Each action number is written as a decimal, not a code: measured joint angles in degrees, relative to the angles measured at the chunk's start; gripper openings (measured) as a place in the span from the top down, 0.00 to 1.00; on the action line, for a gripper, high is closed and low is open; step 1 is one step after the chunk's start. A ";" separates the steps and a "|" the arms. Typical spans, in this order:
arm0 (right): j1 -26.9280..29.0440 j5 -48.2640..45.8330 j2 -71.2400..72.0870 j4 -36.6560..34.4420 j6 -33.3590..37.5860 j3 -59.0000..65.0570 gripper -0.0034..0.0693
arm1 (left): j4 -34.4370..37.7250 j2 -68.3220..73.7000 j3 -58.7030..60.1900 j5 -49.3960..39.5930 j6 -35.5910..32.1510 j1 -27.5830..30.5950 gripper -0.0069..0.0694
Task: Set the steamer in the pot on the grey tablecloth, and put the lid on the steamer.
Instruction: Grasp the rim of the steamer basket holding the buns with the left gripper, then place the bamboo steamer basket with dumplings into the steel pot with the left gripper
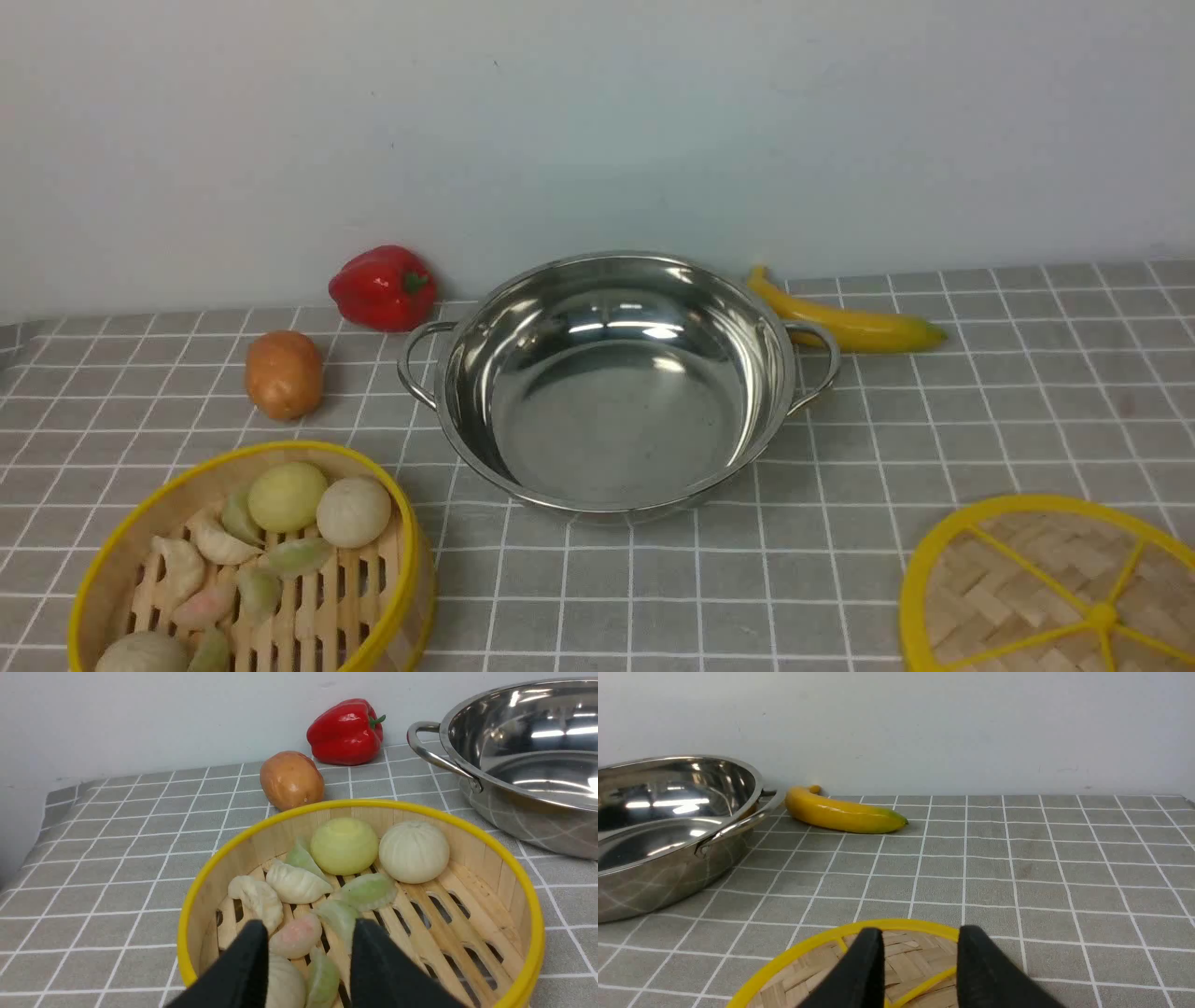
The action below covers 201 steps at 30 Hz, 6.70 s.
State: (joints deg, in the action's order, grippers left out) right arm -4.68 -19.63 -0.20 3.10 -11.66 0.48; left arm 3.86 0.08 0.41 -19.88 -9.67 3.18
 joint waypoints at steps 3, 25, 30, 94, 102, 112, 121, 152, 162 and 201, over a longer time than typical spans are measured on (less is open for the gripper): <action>0.00 0.00 0.00 0.00 0.00 0.00 0.62 | 0.00 0.00 0.00 0.00 0.00 0.00 0.59; 0.00 0.00 0.00 0.00 0.00 0.00 0.62 | 0.00 0.00 0.00 0.00 0.00 0.00 0.59; 0.00 0.00 0.00 0.00 0.00 0.00 0.62 | 0.00 0.00 0.00 0.00 0.00 0.00 0.59; 0.00 0.00 0.00 0.00 0.03 0.00 0.62 | 16.46 79.66 -44.00 -34.76 -32.85 -4.65 0.44; 0.00 0.00 0.00 0.00 0.03 0.00 0.62 | 16.38 86.65 -44.02 -29.21 -33.46 -7.69 0.44; 0.00 0.00 0.00 0.00 0.03 0.00 0.62 | 16.45 91.10 -44.07 -30.78 -33.46 -7.69 0.58; 0.00 0.00 0.00 0.00 0.01 0.00 0.62 | 13.08 91.22 -51.78 -41.41 -33.74 -7.89 0.85; 0.00 0.00 0.00 0.00 0.01 0.00 0.62 | -1.08 96.58 -87.53 -50.00 -40.77 -30.83 0.80; 0.00 0.00 0.00 0.00 0.01 0.00 0.62 | -3.00 102.68 -87.53 -40.14 -44.85 -34.40 0.80; 0.00 0.00 0.00 0.00 0.01 0.00 0.62 | -1.57 114.00 -87.71 -31.42 -43.38 -34.98 0.36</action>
State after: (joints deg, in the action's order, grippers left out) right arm -4.68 -19.63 -0.20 3.10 -11.66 0.48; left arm 2.29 114.08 -87.30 -51.30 -53.05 -31.80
